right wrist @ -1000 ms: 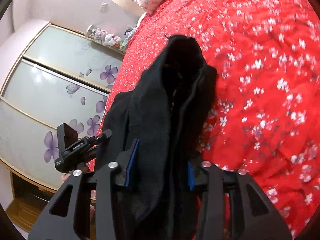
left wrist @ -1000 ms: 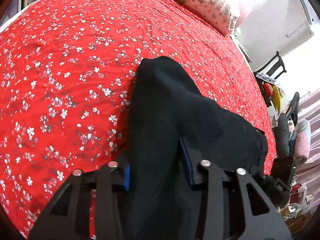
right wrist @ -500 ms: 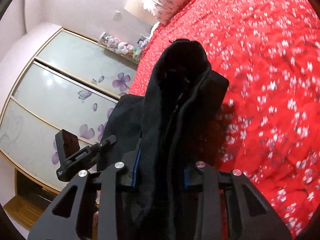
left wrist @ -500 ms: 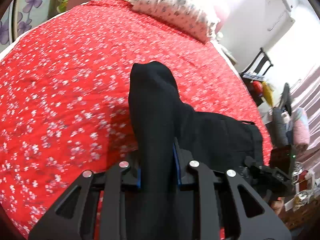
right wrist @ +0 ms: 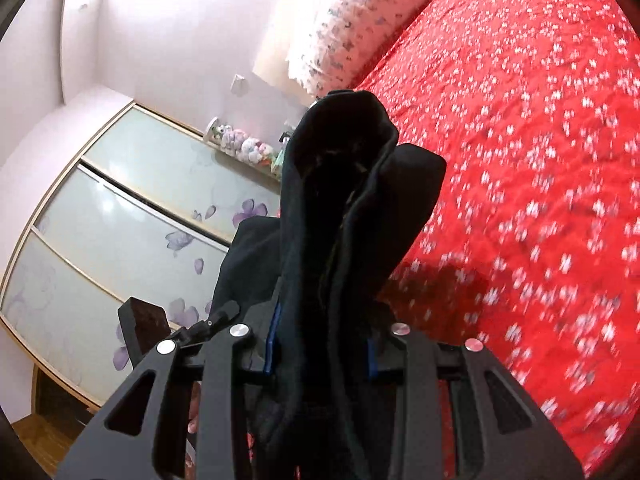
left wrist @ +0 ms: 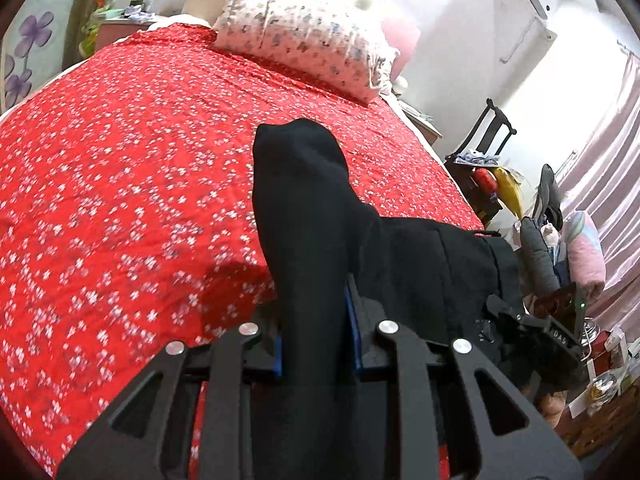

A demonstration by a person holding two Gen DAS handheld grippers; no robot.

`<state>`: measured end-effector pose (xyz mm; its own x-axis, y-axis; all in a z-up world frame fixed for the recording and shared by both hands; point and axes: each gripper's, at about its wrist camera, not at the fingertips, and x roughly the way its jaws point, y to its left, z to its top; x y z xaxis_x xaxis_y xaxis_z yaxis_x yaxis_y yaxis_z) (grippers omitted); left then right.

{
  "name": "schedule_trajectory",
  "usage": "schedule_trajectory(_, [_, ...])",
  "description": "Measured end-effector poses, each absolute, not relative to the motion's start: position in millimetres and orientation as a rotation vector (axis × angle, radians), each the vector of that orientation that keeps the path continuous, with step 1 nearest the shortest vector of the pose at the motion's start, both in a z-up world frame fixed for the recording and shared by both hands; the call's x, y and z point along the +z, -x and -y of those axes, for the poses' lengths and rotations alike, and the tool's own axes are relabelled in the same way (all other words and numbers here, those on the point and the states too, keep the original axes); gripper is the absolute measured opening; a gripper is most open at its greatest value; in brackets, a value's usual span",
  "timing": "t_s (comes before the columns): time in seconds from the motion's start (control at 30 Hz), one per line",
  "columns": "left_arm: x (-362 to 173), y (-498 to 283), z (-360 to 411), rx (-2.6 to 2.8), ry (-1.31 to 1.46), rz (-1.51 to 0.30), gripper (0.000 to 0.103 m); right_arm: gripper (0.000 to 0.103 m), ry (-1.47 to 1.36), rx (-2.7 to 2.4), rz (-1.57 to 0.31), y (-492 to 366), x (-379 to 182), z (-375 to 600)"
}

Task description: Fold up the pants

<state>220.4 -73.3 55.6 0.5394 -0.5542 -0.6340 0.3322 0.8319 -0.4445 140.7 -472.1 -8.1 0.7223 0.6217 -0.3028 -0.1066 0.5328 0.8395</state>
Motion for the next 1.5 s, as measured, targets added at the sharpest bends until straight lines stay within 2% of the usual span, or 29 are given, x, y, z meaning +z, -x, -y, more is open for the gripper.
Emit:
schedule_trajectory(0.1, [40.2,-232.6,81.4,-0.542,0.295,-0.861,0.023,0.032,-0.887,0.442,-0.640,-150.0,-10.5,478.7])
schedule_trajectory(0.3, [-7.7,-252.9,97.9,-0.490,0.234,-0.945,0.023,0.032,-0.941,0.281,-0.773,-159.4,-64.3,495.5])
schedule_trajectory(0.43, [-20.6,-258.5,88.4,-0.490,0.283,-0.952,0.025,0.035,-0.950,0.260,-0.774,-158.5,-68.9,495.8])
schedule_trajectory(0.5, [-22.9,-259.4,88.2,-0.476,0.282,-0.952,0.031,0.041,-0.928,0.217,-0.777,-156.5,-68.1,492.7])
schedule_trajectory(0.53, [-24.2,-260.2,86.5,-0.469,0.288,-0.952,0.033,0.054,-0.912,0.175,-0.791,-154.3,-68.7,492.1])
schedule_trajectory(0.57, [-24.5,-260.2,84.8,-0.460,0.292,-0.952,0.040,0.064,-0.898,0.145,-0.801,-153.7,-68.7,491.5])
schedule_trajectory(0.67, [-19.3,-257.3,73.0,-0.417,0.304,-0.935,0.052,0.064,-0.888,0.111,-0.809,-141.9,-66.2,498.4])
schedule_trajectory(0.73, [-4.9,-249.2,63.5,-0.350,0.256,-0.880,0.054,0.064,-0.889,0.082,-0.800,-132.0,-58.1,503.7])
schedule_trajectory(0.77, [0.2,-244.6,61.3,-0.324,0.230,-0.857,0.060,0.065,-0.872,0.053,-0.782,-126.1,-52.0,505.4])
schedule_trajectory(0.8, [11.3,-236.3,58.9,-0.278,0.178,-0.807,0.070,0.065,-0.840,0.006,-0.763,-121.3,-45.7,508.0])
schedule_trajectory(0.9, [41.8,-204.2,67.4,-0.226,0.036,-0.649,0.083,0.064,-0.669,-0.083,-0.667,-99.8,-14.9,494.1])
schedule_trajectory(0.97, [52.7,-188.7,77.0,-0.268,-0.004,-0.606,0.090,0.064,-0.582,-0.022,-0.610,-88.9,3.1,473.7])
schedule_trajectory(1.17, [46.4,-172.3,124.9,-0.467,0.007,-0.666,0.091,0.064,-0.434,0.133,-0.564,-71.2,16.3,418.7])
schedule_trajectory(1.23, [34.6,-177.3,138.0,-0.444,-0.019,-0.689,0.091,0.064,-0.394,0.121,-0.628,-75.9,6.3,412.3])
schedule_trajectory(1.3, [12.8,-190.8,145.4,-0.393,-0.058,-0.793,0.091,0.065,-0.422,0.083,-0.782,-88.3,-23.6,415.9])
schedule_trajectory(1.37, [-14.9,-203.6,144.7,-0.361,-0.062,-0.914,0.091,0.065,-0.411,0.092,-0.776,-91.5,-33.2,420.5])
schedule_trajectory(1.5, [-27.4,-197.7,150.8,-0.347,-0.134,-0.886,0.093,0.069,-0.344,0.098,-0.780,-95.3,-32.3,412.8])
